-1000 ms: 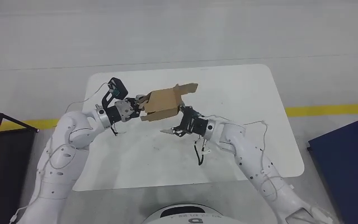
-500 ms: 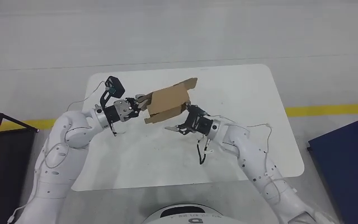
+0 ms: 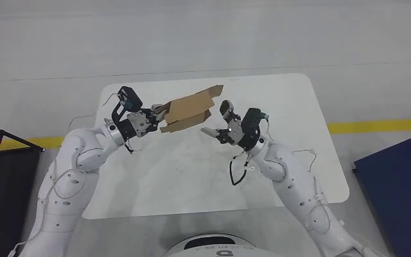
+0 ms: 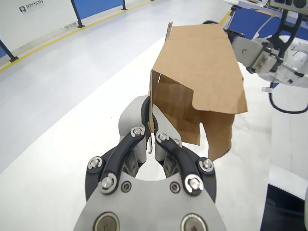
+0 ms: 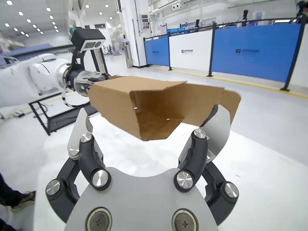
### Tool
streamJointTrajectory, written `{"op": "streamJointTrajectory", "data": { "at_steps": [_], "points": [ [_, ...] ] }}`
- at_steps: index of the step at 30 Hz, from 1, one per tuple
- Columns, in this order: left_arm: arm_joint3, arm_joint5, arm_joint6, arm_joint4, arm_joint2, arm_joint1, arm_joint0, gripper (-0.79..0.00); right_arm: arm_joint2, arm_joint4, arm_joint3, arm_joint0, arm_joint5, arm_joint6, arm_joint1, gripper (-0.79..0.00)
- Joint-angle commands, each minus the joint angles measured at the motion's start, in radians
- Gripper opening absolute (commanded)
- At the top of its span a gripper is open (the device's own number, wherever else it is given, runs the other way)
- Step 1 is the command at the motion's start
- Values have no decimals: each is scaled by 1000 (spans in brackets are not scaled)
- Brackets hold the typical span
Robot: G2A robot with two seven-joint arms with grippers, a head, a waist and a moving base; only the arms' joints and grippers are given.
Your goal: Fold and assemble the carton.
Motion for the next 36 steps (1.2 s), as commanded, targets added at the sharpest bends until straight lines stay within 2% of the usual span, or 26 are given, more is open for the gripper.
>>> {"op": "streamJointTrajectory", "data": {
  "at_steps": [1,2,5,8,13,19,22,26,30,36],
  "points": [
    [-24,65,46,119,-2,-1,6,-785,-10,189,45,23,-85,41,-4,-105],
    [-38,104,74,180,4,-2,12,-785,-12,245,67,36,-101,65,-5,-135],
    [-71,205,172,335,25,-6,30,-785,-21,375,113,72,-121,134,-8,-160],
    [-95,250,249,448,48,-7,46,-785,-21,427,131,92,-109,179,-9,-179],
    [-143,223,266,561,53,-1,64,-785,-23,533,140,111,-103,256,-10,-194],
    [-193,224,278,660,37,5,91,-785,-18,634,140,124,-130,371,-4,-289],
    [-219,249,288,684,42,4,105,-785,-27,688,145,137,-122,447,-2,-271],
    [-226,260,303,693,44,3,114,-785,-41,763,162,156,-109,514,-3,-317],
    [-225,265,299,713,49,2,115,-785,-56,823,190,181,-123,591,-2,-317],
    [-233,277,317,725,43,2,123,-785,-53,892,256,212,-89,620,-4,-308]
  ]
}}
